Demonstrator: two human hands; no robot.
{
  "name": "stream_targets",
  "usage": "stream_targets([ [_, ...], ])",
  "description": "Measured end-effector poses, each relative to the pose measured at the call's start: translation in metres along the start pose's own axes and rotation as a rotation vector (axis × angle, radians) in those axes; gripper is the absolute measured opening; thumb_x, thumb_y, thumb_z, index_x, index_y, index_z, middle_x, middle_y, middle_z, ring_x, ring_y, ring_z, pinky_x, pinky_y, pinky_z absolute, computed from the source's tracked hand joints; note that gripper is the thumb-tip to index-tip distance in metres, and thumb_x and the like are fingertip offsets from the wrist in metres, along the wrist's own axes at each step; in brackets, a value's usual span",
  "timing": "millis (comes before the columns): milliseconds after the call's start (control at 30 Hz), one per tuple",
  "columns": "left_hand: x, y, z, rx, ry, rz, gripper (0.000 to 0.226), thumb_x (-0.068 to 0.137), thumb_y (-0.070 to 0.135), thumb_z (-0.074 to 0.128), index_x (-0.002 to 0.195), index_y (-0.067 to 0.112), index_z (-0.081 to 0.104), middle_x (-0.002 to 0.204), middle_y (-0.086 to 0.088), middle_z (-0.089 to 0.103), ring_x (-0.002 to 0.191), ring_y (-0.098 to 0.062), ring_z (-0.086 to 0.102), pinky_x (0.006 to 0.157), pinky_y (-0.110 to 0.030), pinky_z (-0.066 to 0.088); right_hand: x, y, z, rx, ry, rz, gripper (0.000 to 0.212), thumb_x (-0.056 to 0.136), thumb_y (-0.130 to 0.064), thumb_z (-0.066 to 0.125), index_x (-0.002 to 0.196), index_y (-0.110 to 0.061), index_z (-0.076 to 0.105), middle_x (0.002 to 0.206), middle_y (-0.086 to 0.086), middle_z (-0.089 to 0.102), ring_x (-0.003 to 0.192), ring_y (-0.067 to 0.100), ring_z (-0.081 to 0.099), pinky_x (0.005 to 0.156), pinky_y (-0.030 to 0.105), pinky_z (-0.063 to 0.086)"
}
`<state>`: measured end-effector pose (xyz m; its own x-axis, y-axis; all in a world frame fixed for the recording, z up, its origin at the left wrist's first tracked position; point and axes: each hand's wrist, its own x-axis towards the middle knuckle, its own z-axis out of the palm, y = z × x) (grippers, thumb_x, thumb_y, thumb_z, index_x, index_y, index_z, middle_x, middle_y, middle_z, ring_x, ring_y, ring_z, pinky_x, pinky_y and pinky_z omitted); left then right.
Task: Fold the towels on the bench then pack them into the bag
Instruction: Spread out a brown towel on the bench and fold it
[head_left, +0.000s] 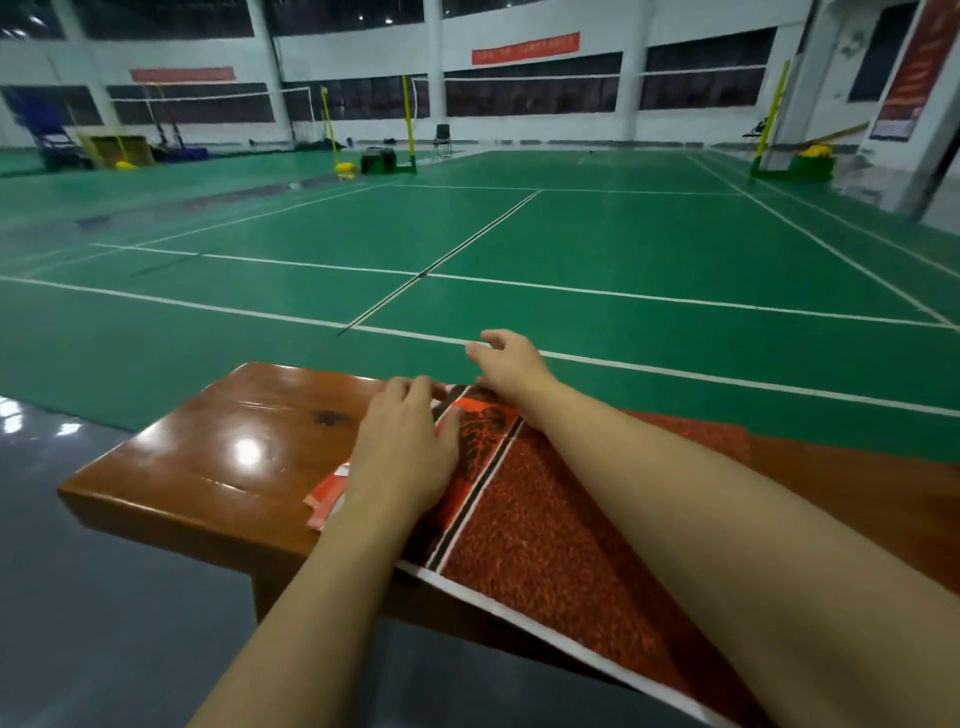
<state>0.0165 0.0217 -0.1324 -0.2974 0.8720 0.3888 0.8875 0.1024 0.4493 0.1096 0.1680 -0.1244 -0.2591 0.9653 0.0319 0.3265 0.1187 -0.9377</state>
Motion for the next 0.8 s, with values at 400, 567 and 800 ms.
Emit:
stream_targets([
  [400, -0.001, 0.051, 0.045, 0.172, -0.206, 0.251, 0.057, 0.096, 0.057, 0.033, 0.138, 0.025, 0.055, 0.147, -0.002, 0.053, 0.137, -0.021, 0.045, 0.115, -0.048, 0.033, -0.096, 0.026, -0.091, -0.64, 0.142, -0.153, 0.038, 0.102, -0.027, 0.047, 0.137, -0.014, 0.057, 0.145, 0.007, 0.054, 0.135, 0.027, 0.049, 0.114, 0.036, 0.036],
  [567, -0.018, 0.077, 0.059, 0.23, -0.372, 0.089, 0.064, 0.103, 0.06, 0.027, 0.159, 0.029, 0.027, 0.169, 0.0, 0.015, 0.155, -0.023, 0.013, 0.125, -0.052, 0.008, -0.148, 0.063, -0.127, -0.937, -0.015, -0.025, 0.068, 0.103, -0.06, 0.026, 0.159, -0.021, 0.026, 0.169, 0.007, 0.013, 0.155, 0.025, 0.013, 0.126, 0.045, 0.009],
  [800, -0.043, 0.13, 0.067, 0.298, -0.382, 0.03, 0.068, 0.098, 0.067, 0.028, 0.153, 0.028, 0.033, 0.16, -0.007, 0.029, 0.147, -0.032, 0.024, 0.115, -0.058, 0.022, -0.172, 0.089, -0.191, -1.03, -0.145, -0.067, 0.072, 0.1, -0.07, 0.019, 0.162, -0.034, 0.014, 0.17, -0.003, 0.003, 0.157, 0.016, 0.001, 0.127, 0.039, 0.002],
])
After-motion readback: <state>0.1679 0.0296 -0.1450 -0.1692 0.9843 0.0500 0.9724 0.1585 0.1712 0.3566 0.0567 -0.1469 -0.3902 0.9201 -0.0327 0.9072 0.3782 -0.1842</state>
